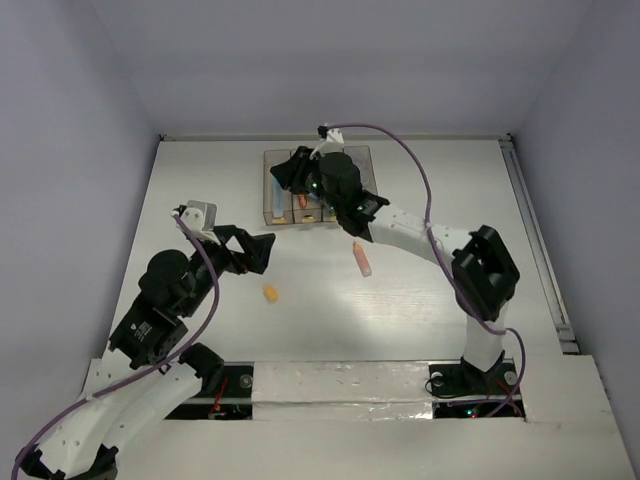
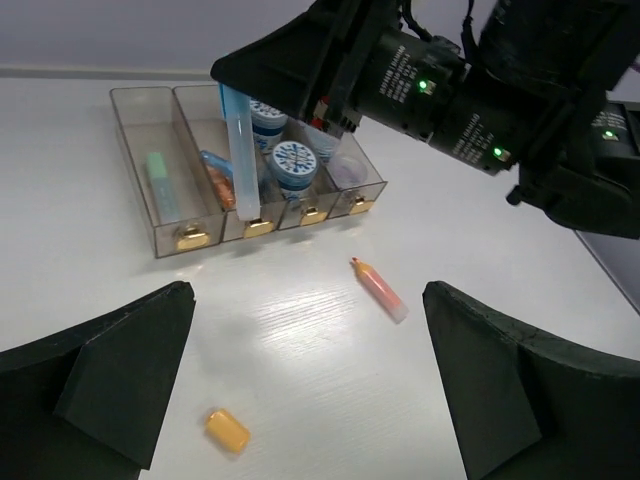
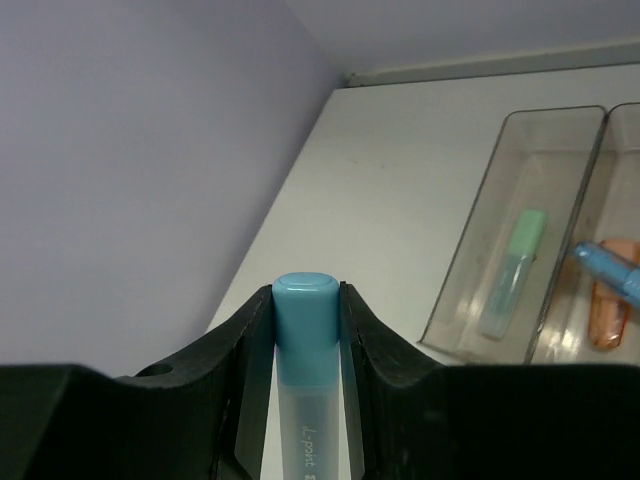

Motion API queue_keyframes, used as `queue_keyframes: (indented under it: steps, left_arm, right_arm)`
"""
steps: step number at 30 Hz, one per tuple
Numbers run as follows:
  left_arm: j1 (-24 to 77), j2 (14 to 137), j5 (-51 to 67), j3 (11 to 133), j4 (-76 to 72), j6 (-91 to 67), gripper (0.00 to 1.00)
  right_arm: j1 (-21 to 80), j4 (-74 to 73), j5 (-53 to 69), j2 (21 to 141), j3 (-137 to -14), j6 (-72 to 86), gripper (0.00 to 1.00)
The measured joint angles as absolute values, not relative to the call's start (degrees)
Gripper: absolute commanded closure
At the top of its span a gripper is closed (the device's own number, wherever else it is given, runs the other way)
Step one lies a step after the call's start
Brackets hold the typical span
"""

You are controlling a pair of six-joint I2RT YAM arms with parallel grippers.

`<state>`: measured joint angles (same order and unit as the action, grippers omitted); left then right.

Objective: Sort the stationery into containers
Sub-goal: Place the pen in the storage box.

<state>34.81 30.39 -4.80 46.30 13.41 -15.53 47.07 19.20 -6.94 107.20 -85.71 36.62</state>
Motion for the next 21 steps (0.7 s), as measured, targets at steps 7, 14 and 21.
queue_keyframes:
  steps: [7,14,21]
  left_arm:
    - [34.8,28.4,-9.0,43.0,13.6,-15.0,0.01]
    - [34.3,29.1,-9.4,42.8,13.6,-14.0,0.01]
    - [32.0,29.1,-7.7,42.7,13.5,-13.1,0.01]
  right_arm:
    - [44.2,13.6,-6.5,123.7,-102.8,31.4,1.00]
    - [43.1,6.3,-7.1,136.1,-116.2,27.4,1.00]
    - [42.8,3.1,-8.0,139.8,-121.3,26.3,0.78]
